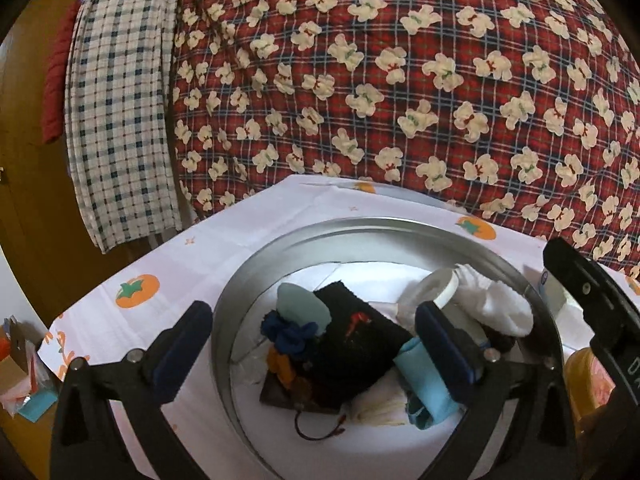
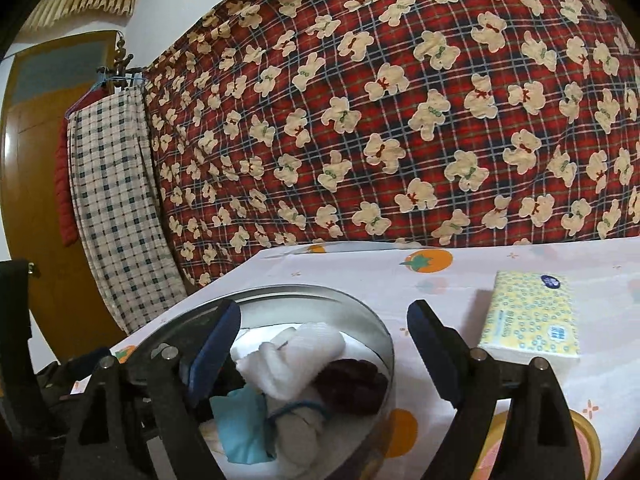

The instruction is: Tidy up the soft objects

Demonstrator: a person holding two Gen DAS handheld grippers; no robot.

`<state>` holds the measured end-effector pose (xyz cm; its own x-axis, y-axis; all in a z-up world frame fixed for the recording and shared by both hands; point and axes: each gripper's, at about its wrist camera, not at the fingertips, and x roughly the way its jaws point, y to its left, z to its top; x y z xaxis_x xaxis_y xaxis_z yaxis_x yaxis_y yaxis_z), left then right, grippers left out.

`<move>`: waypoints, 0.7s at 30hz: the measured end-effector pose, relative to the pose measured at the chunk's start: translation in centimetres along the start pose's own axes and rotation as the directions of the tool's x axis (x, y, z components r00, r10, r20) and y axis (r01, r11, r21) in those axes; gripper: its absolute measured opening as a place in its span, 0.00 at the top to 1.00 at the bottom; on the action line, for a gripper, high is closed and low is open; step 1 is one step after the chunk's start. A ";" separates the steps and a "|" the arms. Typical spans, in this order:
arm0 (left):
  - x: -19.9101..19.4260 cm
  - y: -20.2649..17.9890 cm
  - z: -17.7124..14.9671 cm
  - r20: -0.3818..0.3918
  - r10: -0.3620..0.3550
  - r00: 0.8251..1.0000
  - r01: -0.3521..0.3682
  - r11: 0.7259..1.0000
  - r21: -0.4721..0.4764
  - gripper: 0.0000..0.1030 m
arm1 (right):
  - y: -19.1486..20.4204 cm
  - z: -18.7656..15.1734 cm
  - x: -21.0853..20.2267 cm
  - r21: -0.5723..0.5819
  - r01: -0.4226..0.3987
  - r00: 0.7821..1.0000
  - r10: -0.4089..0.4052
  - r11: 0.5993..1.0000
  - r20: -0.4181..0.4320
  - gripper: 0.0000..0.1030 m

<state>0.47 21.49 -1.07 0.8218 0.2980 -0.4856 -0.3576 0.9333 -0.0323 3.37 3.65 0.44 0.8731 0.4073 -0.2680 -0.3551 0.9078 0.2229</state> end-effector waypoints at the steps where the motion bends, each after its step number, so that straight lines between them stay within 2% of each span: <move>1: -0.1 -0.2 -0.1 0.007 0.007 1.000 -0.008 1.000 0.008 0.00 | 0.0 0.0 -0.2 -0.004 0.002 1.000 -0.002 1.000 0.004 0.15; 8: -0.9 -1.3 -1.0 0.051 0.039 0.998 -0.042 0.998 0.046 0.00 | 0.0 -0.5 -1.8 -0.029 0.024 0.999 -0.022 0.999 0.043 0.15; 15: -1.3 -2.2 -1.7 0.072 0.018 0.997 -0.022 0.998 0.056 0.00 | -0.2 -0.9 -2.8 -0.031 0.036 0.998 -0.034 0.999 0.060 0.15; 21: -1.5 -2.0 -2.1 0.079 0.001 0.997 -0.003 1.000 0.028 0.00 | -0.8 -0.9 -3.4 -0.014 0.044 0.996 -0.043 0.999 0.075 0.15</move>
<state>-0.93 18.75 -2.10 0.8539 0.3141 -0.4150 -0.3481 0.9374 -0.0066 0.40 1.62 0.29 0.9102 0.3591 -0.2063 -0.3208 0.9264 0.1973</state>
